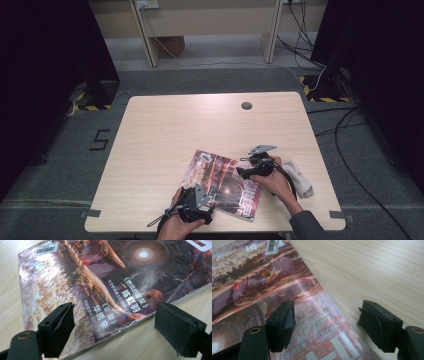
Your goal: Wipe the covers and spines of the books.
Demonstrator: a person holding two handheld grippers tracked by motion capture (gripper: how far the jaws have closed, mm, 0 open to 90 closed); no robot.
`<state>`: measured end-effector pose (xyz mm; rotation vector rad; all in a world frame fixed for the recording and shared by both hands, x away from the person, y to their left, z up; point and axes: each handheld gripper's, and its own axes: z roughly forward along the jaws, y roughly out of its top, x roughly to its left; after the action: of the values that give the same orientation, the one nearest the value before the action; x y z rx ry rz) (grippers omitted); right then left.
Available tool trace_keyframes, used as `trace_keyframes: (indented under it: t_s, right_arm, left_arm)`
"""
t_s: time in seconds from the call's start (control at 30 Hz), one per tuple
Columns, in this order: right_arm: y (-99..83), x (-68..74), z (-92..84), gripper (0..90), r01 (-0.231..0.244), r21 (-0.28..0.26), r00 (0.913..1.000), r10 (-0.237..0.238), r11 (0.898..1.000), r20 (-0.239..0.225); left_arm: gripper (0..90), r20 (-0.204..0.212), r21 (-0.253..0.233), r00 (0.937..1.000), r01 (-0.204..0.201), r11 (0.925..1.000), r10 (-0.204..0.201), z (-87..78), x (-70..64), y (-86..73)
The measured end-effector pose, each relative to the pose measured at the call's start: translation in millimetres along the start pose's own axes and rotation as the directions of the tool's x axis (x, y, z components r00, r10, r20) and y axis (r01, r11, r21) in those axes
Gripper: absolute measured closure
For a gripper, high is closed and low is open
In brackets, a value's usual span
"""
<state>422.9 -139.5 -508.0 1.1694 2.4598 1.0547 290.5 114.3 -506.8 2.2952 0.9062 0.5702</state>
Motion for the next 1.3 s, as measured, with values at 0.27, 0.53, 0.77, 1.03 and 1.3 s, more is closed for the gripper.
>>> trace_keyframes:
  t_s: [0.27, 0.53, 0.77, 1.03, 1.3]
  right_arm:
    - [-6.8, 6.0, -8.2, 31.8, 0.021, 0.020, 0.9996, -0.021, 1.000, -0.020]
    - [-28.7, 8.5, -33.1, 37.4, 0.023, 0.046, 0.9989, -0.021, 0.999, -0.042]
    - [-47.7, 20.9, -50.1, 39.2, 0.041, 0.044, 0.9980, -0.039, 0.998, -0.051]
    - [-50.1, 17.2, -52.6, 46.0, 0.036, 0.022, 0.9986, -0.035, 0.999, -0.041]
    - [-40.7, 8.0, -39.2, 47.4, -0.050, -0.011, 0.9956, 0.048, 0.999, -0.080]
  left_arm:
    - [13.9, -0.012, 0.011, 0.9999, 0.001, 0.9999, -0.001, -1.0, 3.0, -0.7]
    - [14.3, -0.050, 0.020, 0.9985, 0.023, 0.9995, -0.022, -2.0, 14.0, -3.9]
    - [16.0, -0.099, 0.021, 0.9950, 0.010, 0.9997, -0.008, -2.1, 23.1, -5.2]
    - [18.7, -0.036, 0.006, 0.9974, 0.063, 0.9980, -0.063, -6.6, 19.8, -6.8]
    - [18.1, -0.003, 0.013, 0.9999, 0.010, 0.9999, -0.010, -7.7, 1.2, -5.7]
